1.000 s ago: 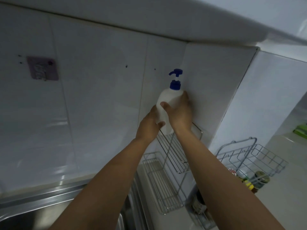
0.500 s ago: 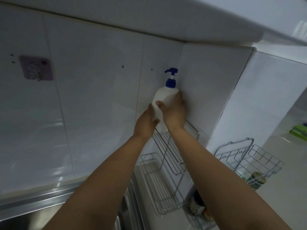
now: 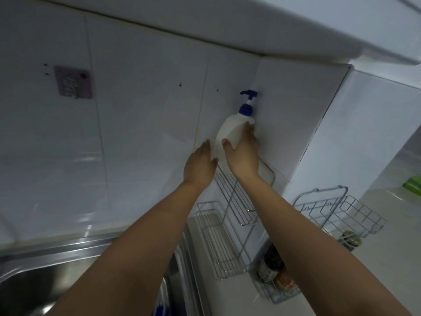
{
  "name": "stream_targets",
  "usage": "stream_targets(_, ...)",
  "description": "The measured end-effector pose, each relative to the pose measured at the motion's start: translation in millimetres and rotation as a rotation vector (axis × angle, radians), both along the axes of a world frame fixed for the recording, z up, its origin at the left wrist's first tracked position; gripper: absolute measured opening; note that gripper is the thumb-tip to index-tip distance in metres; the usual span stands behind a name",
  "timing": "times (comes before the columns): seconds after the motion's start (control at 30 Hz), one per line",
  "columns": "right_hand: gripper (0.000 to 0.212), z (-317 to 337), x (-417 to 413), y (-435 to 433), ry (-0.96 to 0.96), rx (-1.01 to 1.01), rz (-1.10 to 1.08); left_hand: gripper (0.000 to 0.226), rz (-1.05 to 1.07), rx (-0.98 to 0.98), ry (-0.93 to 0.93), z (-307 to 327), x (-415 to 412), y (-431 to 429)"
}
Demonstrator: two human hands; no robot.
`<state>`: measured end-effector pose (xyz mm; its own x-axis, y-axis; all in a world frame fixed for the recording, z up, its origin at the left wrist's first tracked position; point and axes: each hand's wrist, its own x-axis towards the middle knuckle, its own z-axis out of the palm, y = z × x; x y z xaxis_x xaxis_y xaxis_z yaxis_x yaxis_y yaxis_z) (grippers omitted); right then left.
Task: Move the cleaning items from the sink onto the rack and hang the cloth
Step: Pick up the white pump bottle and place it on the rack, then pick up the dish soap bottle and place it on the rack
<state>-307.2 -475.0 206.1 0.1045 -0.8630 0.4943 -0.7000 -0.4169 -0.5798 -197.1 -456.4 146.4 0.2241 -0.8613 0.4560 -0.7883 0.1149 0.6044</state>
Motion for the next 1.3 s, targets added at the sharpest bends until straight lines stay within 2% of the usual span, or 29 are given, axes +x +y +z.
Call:
stream_targets(0.1, 0.072, -7, 2, 23, 0.165, -0.038, 0.076, 0.060, 0.103, 0.047, -0.299, -8, 17, 25)
stream_targets(0.17, 0.068, -11, 7, 39, 0.268, -0.052, 0.125, 0.060, 0.149, 0.095, -0.433, -12, 32, 44)
stream_targets(0.37, 0.063, -37, 40, 93, 0.471, -0.061, 0.262, 0.058, 0.304, 0.276, -0.549, -39, 83, 128)
stream_targets(0.67, 0.062, -167, 109, 193, 0.704, 0.210, 0.541, 0.060, 0.476, 0.587, -0.481, -128, 156, 294)
stream_targets(0.93, 0.070, -301, 152, 265, 0.941, 0.421, 0.714, 0.063, 0.608, 0.777, -0.306, -222, 209, 412)
stream_targets(1.07, 0.070, -354, 166, 294, 0.994, 0.485, 0.777, 0.065, 0.709, 0.793, -0.150, -252, 223, 441)
stream_targets(1.3, 0.070, -426, 188, 310, 1.086, 0.522, 0.782, 0.061, 0.641, 0.745, -0.150, -287, 240, 452)
